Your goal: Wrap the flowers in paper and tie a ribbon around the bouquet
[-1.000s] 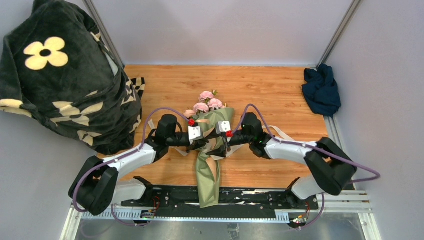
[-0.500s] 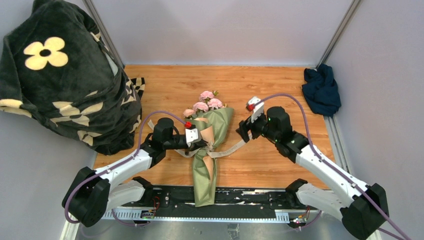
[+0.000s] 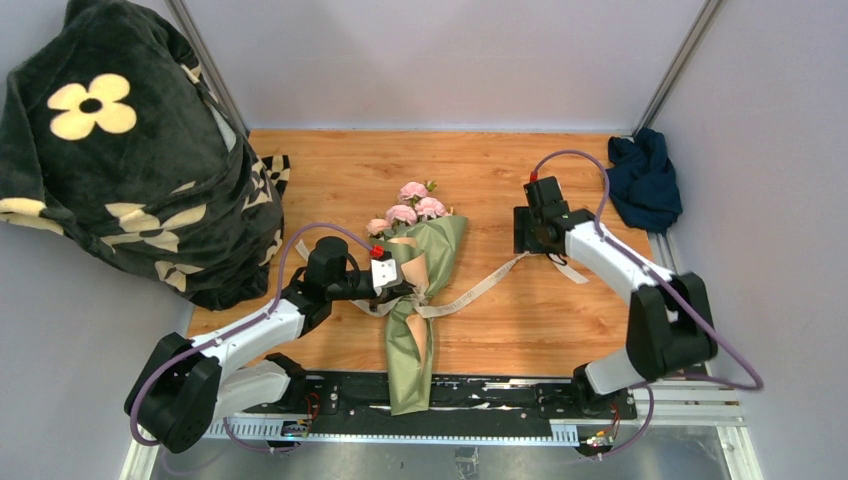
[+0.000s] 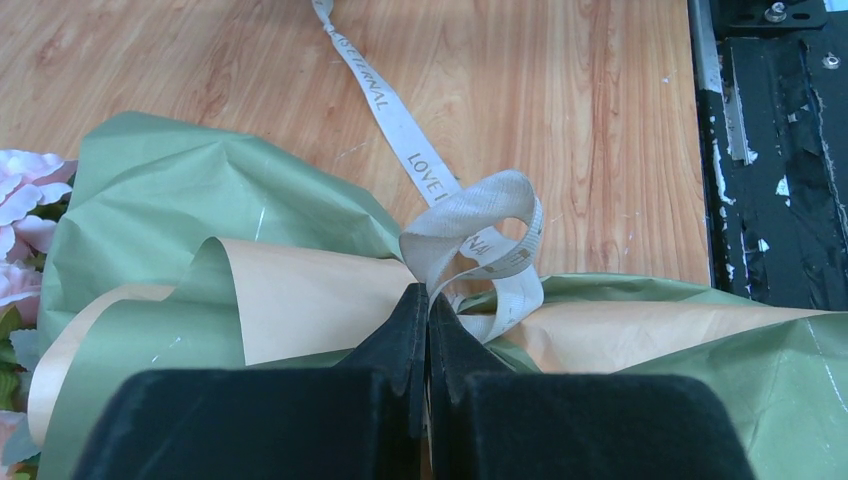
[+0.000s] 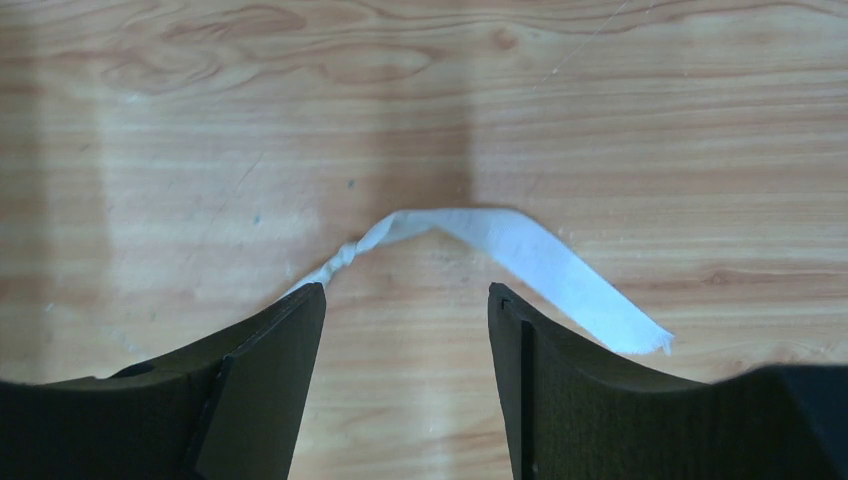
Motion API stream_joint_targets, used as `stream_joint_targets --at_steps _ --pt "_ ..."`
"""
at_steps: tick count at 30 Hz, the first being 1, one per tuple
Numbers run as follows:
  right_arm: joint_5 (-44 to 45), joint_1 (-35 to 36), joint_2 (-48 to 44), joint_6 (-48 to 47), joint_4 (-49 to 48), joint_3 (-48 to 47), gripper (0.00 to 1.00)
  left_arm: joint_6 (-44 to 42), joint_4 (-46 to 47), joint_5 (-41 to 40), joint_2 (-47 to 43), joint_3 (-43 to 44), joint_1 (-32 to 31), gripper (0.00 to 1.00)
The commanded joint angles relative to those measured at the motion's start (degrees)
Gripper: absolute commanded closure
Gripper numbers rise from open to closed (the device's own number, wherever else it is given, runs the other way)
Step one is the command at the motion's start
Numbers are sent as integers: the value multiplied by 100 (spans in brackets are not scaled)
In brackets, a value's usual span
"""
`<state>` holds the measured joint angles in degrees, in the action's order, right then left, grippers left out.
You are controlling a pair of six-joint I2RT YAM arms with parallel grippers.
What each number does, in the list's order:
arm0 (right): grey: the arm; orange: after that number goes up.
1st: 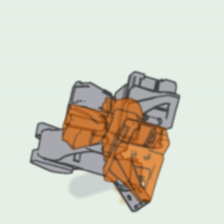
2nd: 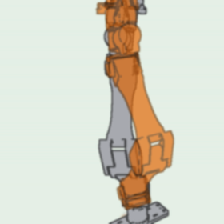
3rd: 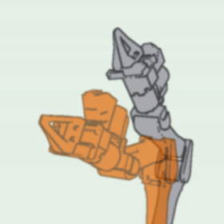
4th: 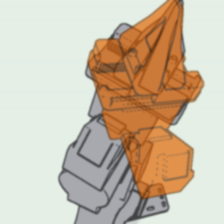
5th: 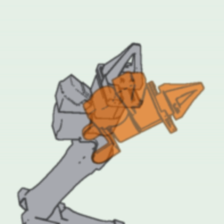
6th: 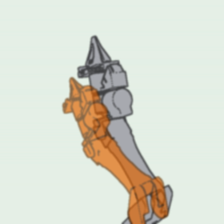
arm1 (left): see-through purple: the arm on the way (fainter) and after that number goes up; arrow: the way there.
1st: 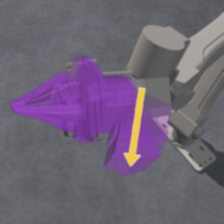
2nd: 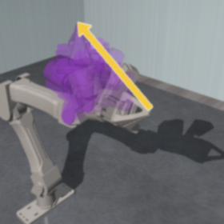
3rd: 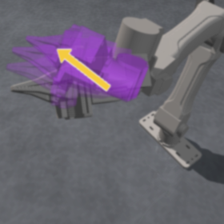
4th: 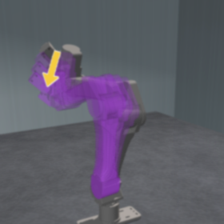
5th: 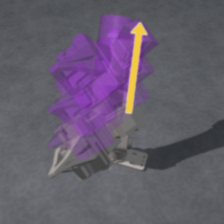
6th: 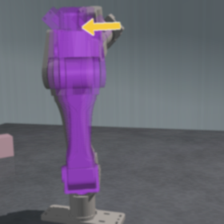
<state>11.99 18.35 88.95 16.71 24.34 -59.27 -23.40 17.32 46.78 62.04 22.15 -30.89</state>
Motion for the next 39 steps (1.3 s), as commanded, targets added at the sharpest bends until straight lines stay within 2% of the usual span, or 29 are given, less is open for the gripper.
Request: stream_joint_targets --at_steps 1,7,9,10,11,13,15,20,24,26,28,31,34,36,39 --pt "338 -146 602 174 300 -342 33 -65 131 43 -62 -62 -22 100" --pt "262 -278 1331 254 295 -336 33 -33 132 117 -82 -112 -20 100" --pt "233 -314 1499 247 260 -287 36 -33 131 111 -116 -130 -22 100" --pt "174 -331 1556 222 236 -259 43 -32 131 108 -120 -132 -20 100" --pt "94 -370 1597 196 214 -241 59 -27 131 109 -132 -148 -21 100" --pt "-76 -407 1610 141 212 -212 81 -29 131 103 -135 -149 -22 100" --pt "-204 -423 1483 114 214 -168 99 -29 131 106 -138 -145 -21 100" --pt "-515 -446 723 15 295 -201 100 -69 131 121 -160 -150 -17 100" --pt "-936 -295 17 -30 371 -587 100 -193 131 137 -155 -133 -22 100" --pt "-580 280 -230 -265 354 -1051 100 -232 131 94 -179 -124 -22 100" --pt "-327 1185 -179 -796 282 -1851 100 -269 131 91 -184 -134 -22 100" --pt "-1278 2378 169 -1408 -97 -2841 100 -369 131 107 -182 -186 -22 100" --pt "-2447 3244 531 -1399 -865 -3456 100 -507 131 104 -203 -225 -22 100" --pt "-3018 3608 897 -1339 -1112 -3874 100 -554 131 86 -243 -243 -19 100" --pt "-3251 3946 1395 -1262 -997 -4508 100 -594 131 125 -355 -308 -17 100"
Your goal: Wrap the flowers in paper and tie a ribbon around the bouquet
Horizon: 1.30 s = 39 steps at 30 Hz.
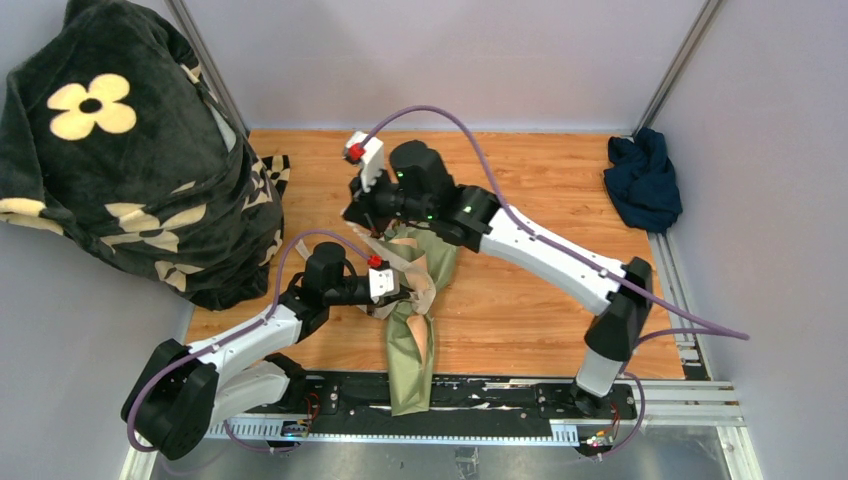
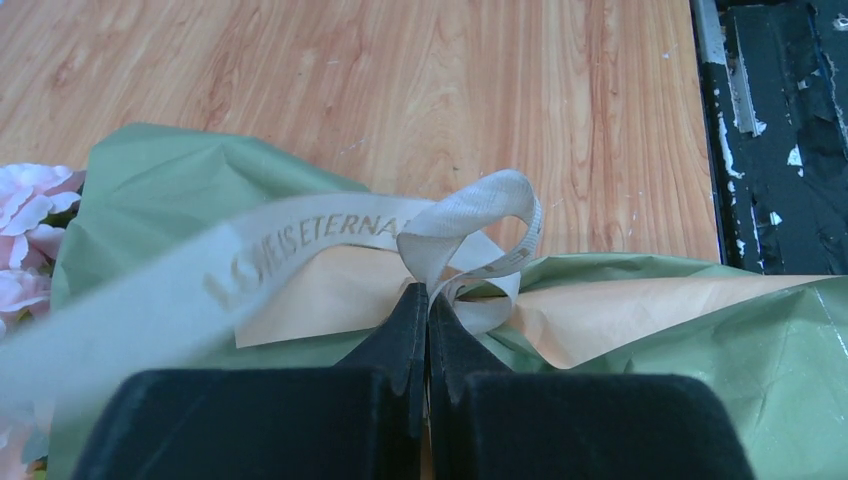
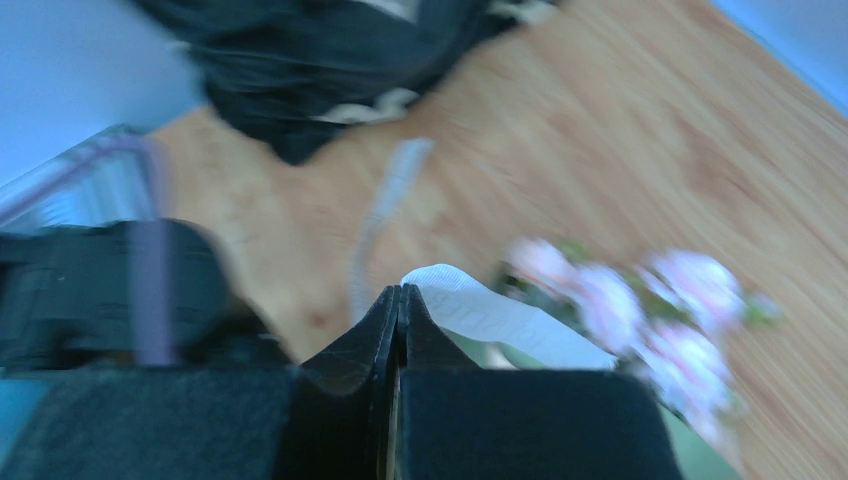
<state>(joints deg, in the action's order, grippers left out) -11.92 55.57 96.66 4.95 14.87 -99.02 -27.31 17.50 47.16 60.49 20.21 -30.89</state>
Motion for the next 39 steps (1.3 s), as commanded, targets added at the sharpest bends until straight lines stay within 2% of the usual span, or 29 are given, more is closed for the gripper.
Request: stream_joint_targets --at_steps 1,4,5,6,8,9,10,13,16,22,24,26,30,36,39 --pt "-930 267 754 15 -72 -642 100 -211 114 106 -242 -154 -21 100" --pt "-1043 288 1042 273 -42 -850 99 -194 114 114 -331 -232 -19 100" --pt "-936 288 1093 281 46 -908 94 -181 114 113 -359 -245 -20 100" --pt "-878 265 1126 282 134 -953 78 -167 114 111 -375 -255 -22 100" --pt "-856 193 1112 290 270 -981 57 -139 114 105 -419 -276 -15 100" --pt "-901 81 1052 319 317 -980 33 -133 114 103 -441 -287 -21 100" --pt "-937 -35 946 355 329 -929 25 -112 114 97 -450 -296 -22 100" --pt "-955 -426 378 309 140 -449 22 -74 111 78 -453 -290 -17 100" --pt "-1308 -765 -509 -98 -465 563 21 -35 114 25 -474 -285 -22 100" --pt "-2745 -904 -2622 -1446 -2483 4208 24 128 111 -50 -460 -254 -22 100" --pt "-3190 -880 -3037 -1838 -3173 5269 24 126 114 -51 -445 -243 -20 100" --pt "-3331 -753 -3247 -2350 -3540 5926 22 113 114 -37 -435 -245 -19 100" --pt "-3239 -572 -3052 -3645 -2877 5840 20 73 109 -39 -388 -245 -15 100" --pt "-3239 -447 -2301 -4266 -2569 5487 24 93 105 -49 -369 -223 -22 100" --pt "-3179 -392 -2083 -4370 -2391 5332 29 106 111 -53 -334 -202 -19 100"
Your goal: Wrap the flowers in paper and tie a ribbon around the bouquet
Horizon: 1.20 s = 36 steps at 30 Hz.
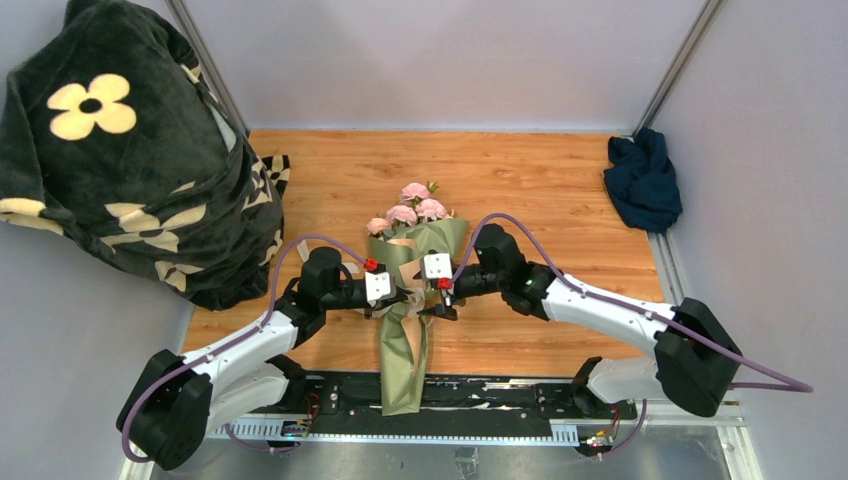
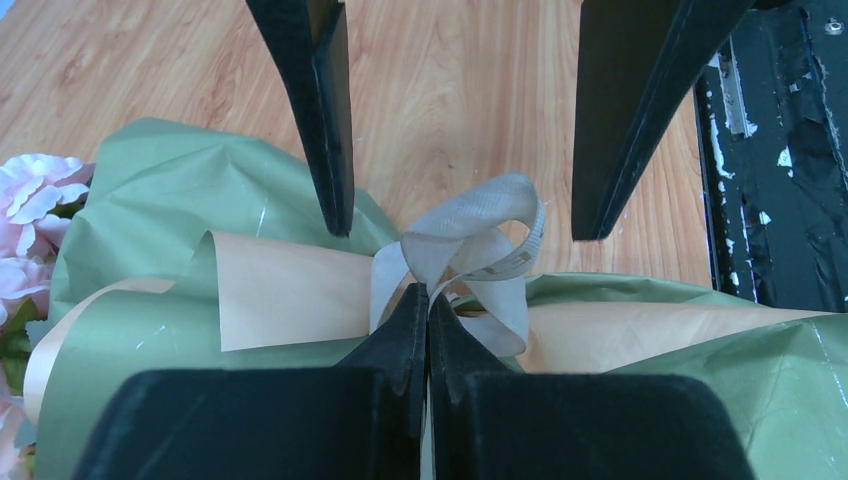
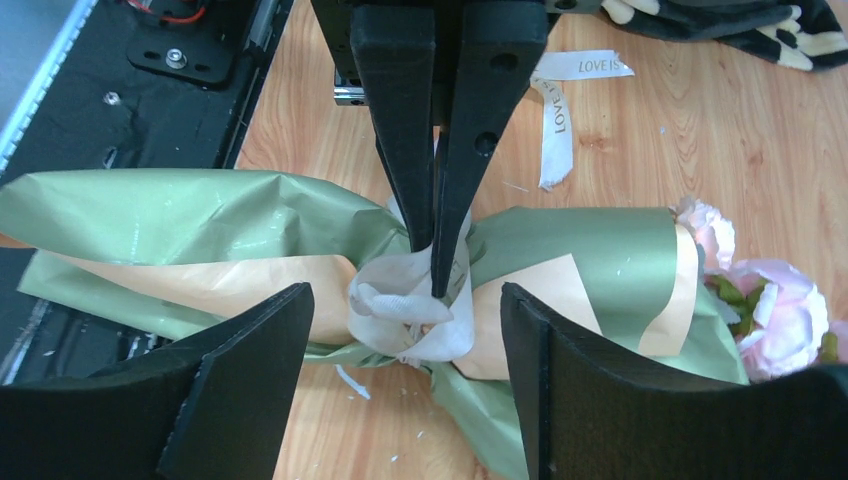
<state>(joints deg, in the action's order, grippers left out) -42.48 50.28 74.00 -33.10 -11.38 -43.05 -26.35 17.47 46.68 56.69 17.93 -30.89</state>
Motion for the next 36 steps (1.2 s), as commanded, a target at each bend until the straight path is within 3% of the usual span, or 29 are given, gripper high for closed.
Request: stream_joint_targets --at_steps 1,2,7,9,11,13,15,18,22,25,29,34,36 --pt "-94 144 239 -562 300 -306 32 15 116 -5 50 33 -16 100" --pt "-55 139 260 -572 359 -317 35 16 116 -13 48 43 -19 100" --pt "17 143 138 -498 161 -142 97 12 117 -10 23 36 -22 100" --pt "168 127 27 -562 364 -125 100 63 116 -10 -18 55 -22 98" --pt "379 116 -87 -608 635 -138 100 27 -149 21 -164 206 -22 67" --pt "331 97 -176 -612 642 -99 100 -626 -1344 244 -345 522 -22 42" --pt "182 96 -230 -584 540 -70 100 -1849 -2678 345 -455 885 -21 37" --pt "50 101 -275 -532 342 -53 100 -2262 -3639 52 -500 1262 -22 53" --pt "-56 90 -261 -513 173 -13 100 -2373 -4073 92 -444 1509 -22 86" --pt "-24 54 -246 -506 268 -21 100 -2356 -4334 46 -486 1710 -17 100" --pt "-17 43 -192 -407 58 -10 100 -1711 -3881 607 -495 1627 -22 100" --pt "76 49 -103 61 -525 104 100 385 -1442 854 -412 1187 -25 100" --pt "184 44 -63 300 -704 161 93 1122 -926 781 -301 1172 -47 100"
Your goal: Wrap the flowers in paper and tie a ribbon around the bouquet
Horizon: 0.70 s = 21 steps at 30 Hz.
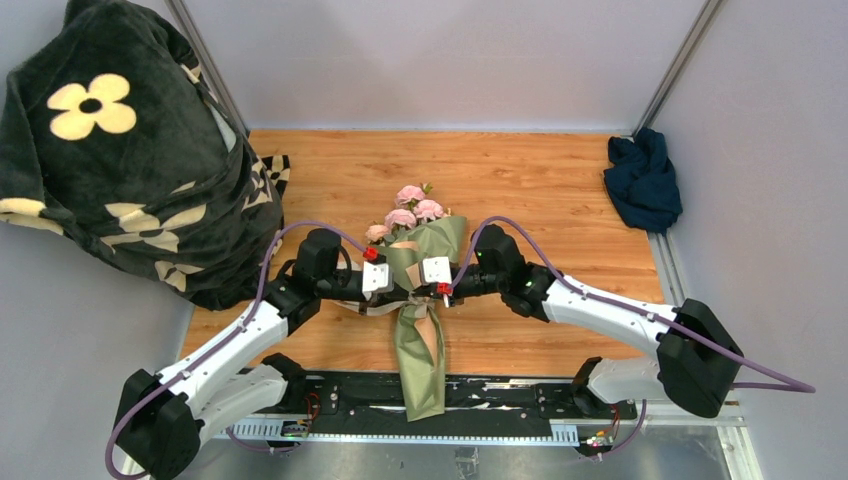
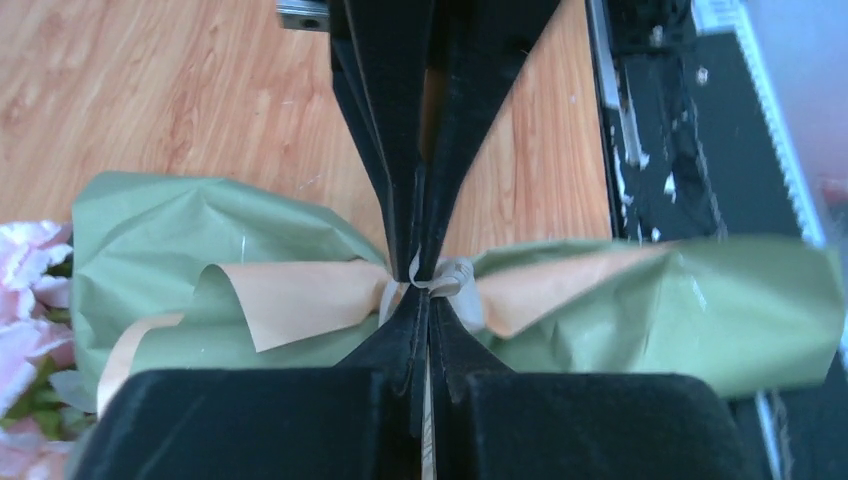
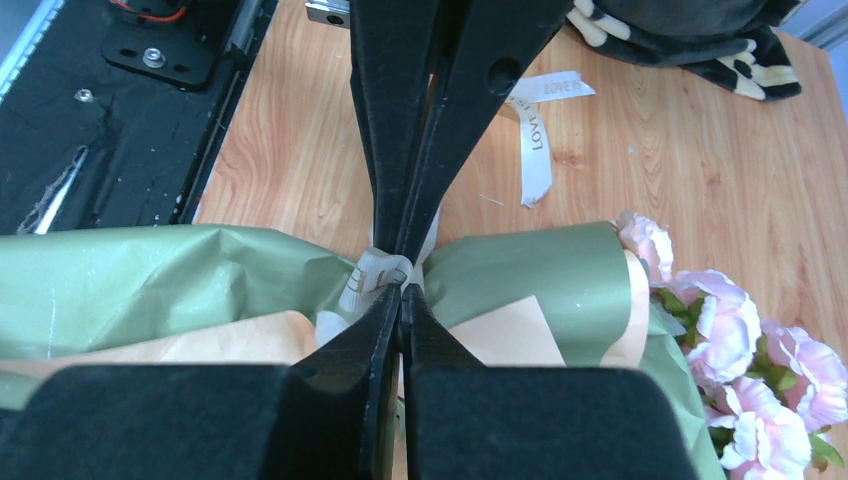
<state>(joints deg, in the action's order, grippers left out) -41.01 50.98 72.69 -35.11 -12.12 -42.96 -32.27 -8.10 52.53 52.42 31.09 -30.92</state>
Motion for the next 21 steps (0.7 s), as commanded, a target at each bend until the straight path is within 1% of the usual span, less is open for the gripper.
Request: stream_joint_targets --at_steps 1,3,6,7,10,13,16,19,21 --pt "105 -31 70 579 -595 145 81 2092 1843 56 151 -142 -52 100" --pt "254 -44 -13 677 -370 155 56 2373 1995 -117 127 -145 -51 100" --pt "537 -45 -430 938 -461 486 36 2484 2013 -141 58 -234 -53 100" --pt "627 -44 -574 1025 -534 611 33 2581 2049 -142 59 -253 -48 100" --pt "836 -24 -913 1437 -682 851 31 2992 2188 -191 70 -315 -53 100" --pt "1404 182 -1029 2186 -1268 1093 29 3573 2247 -334 106 -402 -55 100" --pt "2140 573 -840 2859 -2168 1395 28 4087 2492 -421 162 -494 -55 100" --pt "2479 772 -551 3156 -2493 1362 29 4258 2651 -537 154 -520 -53 100" --pt "2576 811 -335 3324 -2590 1278 33 4258 2655 -603 123 -552 -54 100"
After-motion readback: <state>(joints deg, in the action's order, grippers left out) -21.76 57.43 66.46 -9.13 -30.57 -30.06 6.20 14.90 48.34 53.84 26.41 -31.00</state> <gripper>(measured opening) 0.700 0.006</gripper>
